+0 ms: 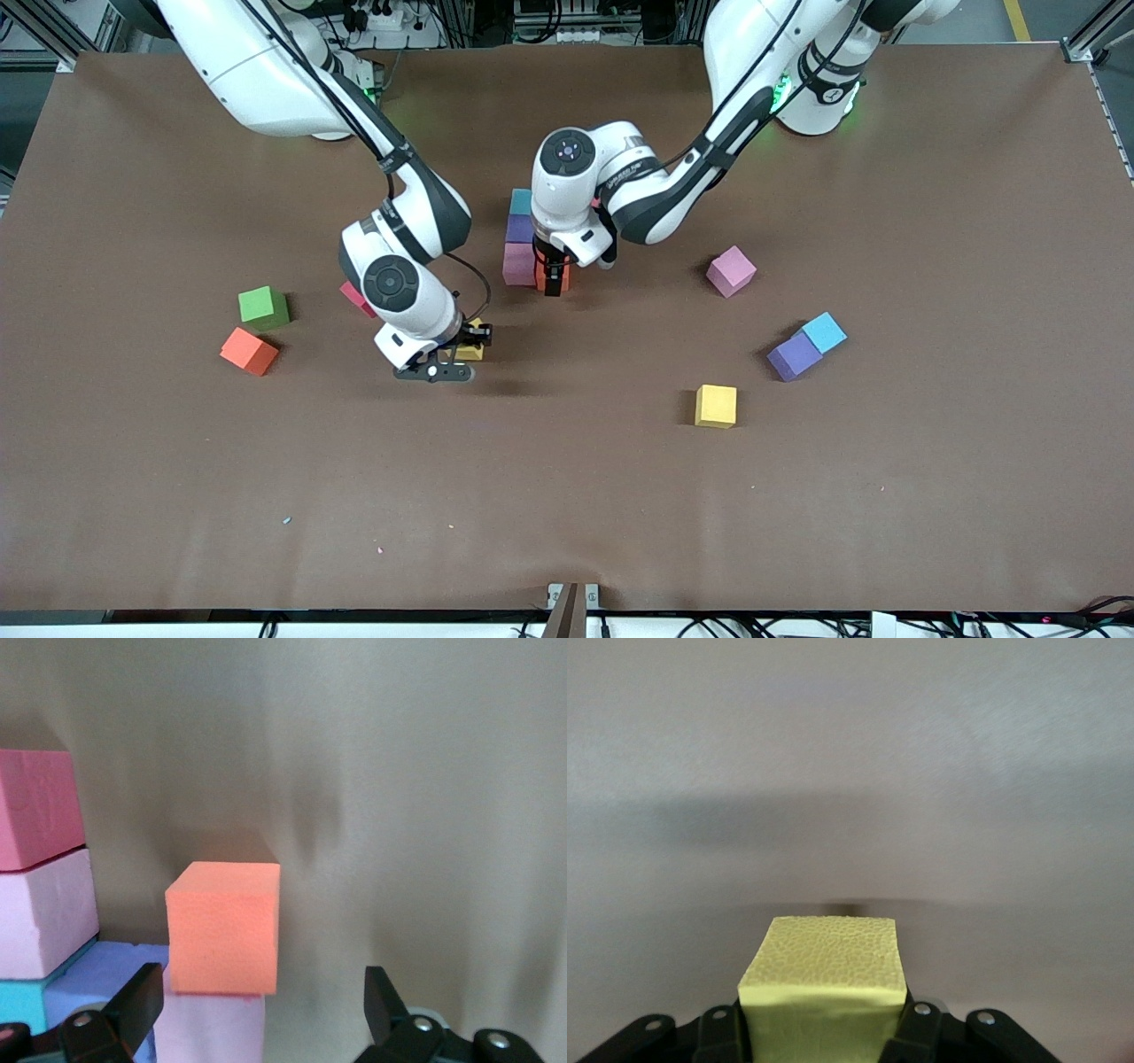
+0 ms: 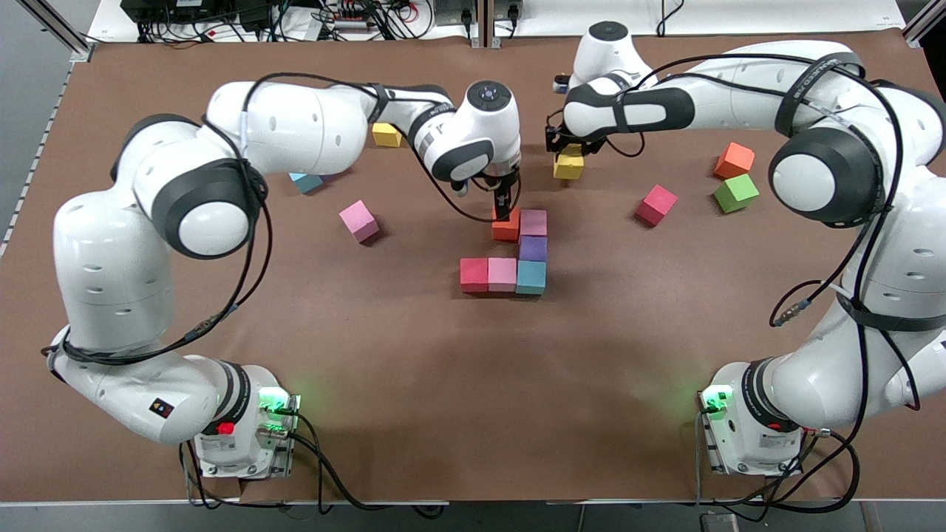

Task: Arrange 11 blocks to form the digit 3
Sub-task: 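Release the orange cube on the cluster while the right gripper carries yellow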

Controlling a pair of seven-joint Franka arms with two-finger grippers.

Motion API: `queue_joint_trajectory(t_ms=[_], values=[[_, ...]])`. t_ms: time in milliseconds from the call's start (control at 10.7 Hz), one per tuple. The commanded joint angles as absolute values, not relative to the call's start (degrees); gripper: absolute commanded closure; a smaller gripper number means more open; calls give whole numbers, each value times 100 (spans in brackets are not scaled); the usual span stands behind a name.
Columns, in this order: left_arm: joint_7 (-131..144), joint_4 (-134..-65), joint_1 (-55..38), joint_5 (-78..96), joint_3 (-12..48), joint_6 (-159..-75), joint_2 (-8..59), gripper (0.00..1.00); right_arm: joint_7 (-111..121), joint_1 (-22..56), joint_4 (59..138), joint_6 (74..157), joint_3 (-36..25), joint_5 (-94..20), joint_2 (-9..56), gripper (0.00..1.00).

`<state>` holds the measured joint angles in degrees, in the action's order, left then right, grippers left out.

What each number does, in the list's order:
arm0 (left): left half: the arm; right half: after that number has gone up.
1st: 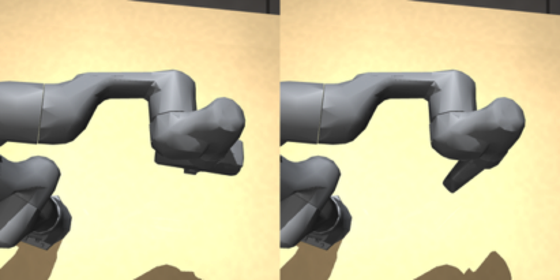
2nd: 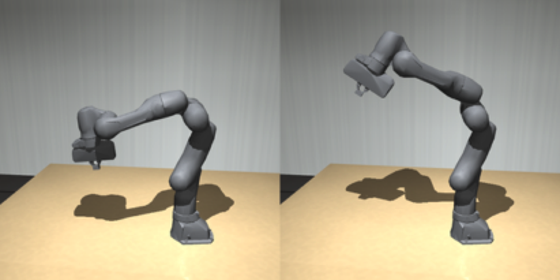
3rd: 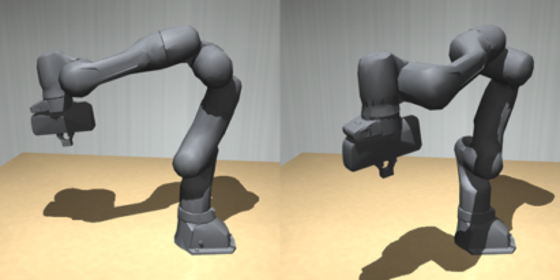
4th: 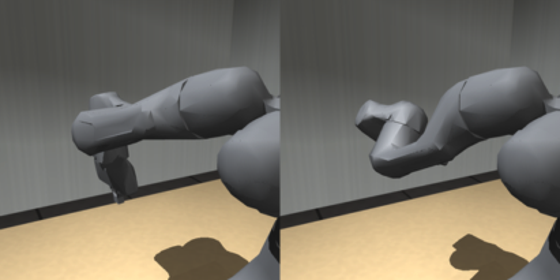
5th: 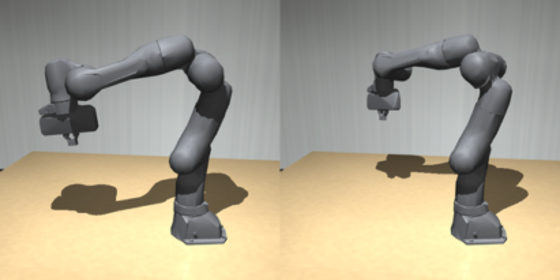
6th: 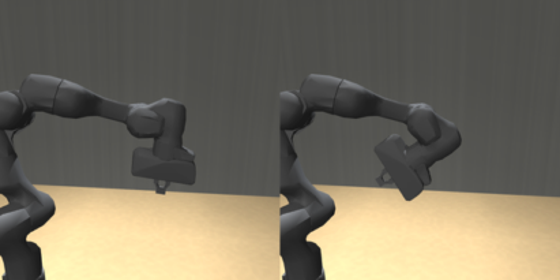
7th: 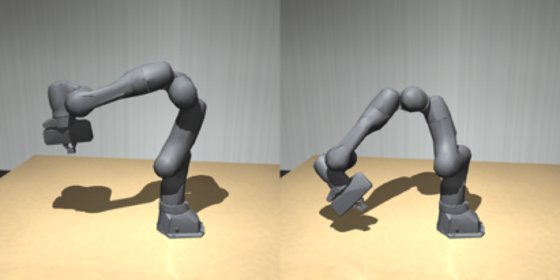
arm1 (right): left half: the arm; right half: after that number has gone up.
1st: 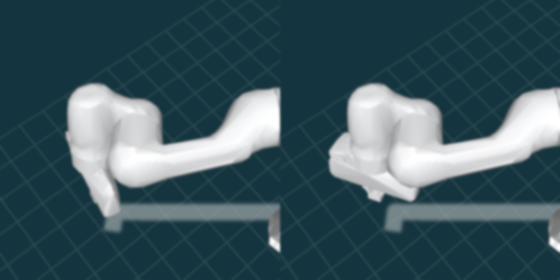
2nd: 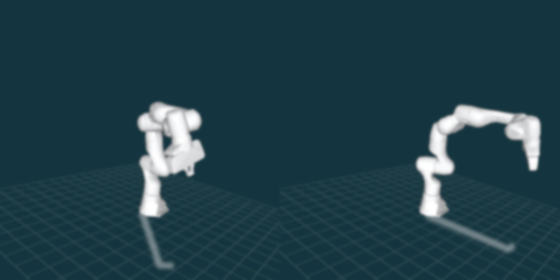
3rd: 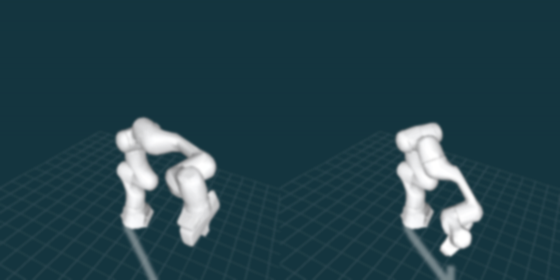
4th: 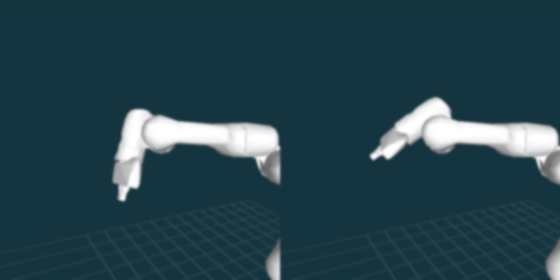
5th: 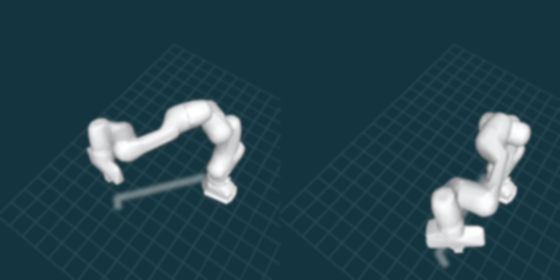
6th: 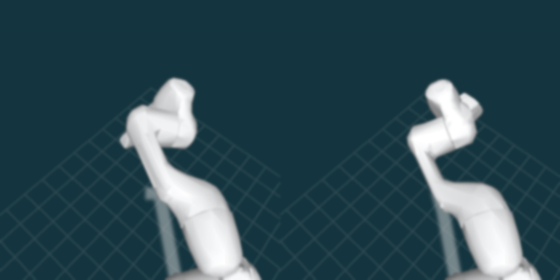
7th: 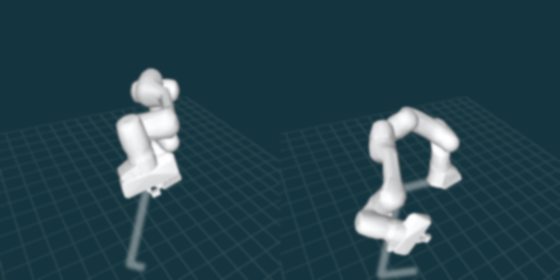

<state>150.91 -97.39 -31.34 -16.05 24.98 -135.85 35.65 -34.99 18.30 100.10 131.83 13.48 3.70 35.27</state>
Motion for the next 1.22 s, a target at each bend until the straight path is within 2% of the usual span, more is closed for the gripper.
queue_joint_trajectory(t_ms=[0,281,936,1123], values=[[14900,-9826,-2989,-1714,2479,-13403,3217,0,-3840,2178,9739,13139,1362,404,3779,69],[13944,-9826,-2358,-1714,2479,-13377,3190,0,-3946,2644,9782,13070,1362,448,3823,69],[9692,-9729,-845,-1521,2470,-13087,3322,0,-3946,2804,9975,13131,1362,448,3788,69],[9169,-9921,-539,-1529,2504,-12431,3165,0,-3955,2804,10037,13148,1362,448,3788,69]])
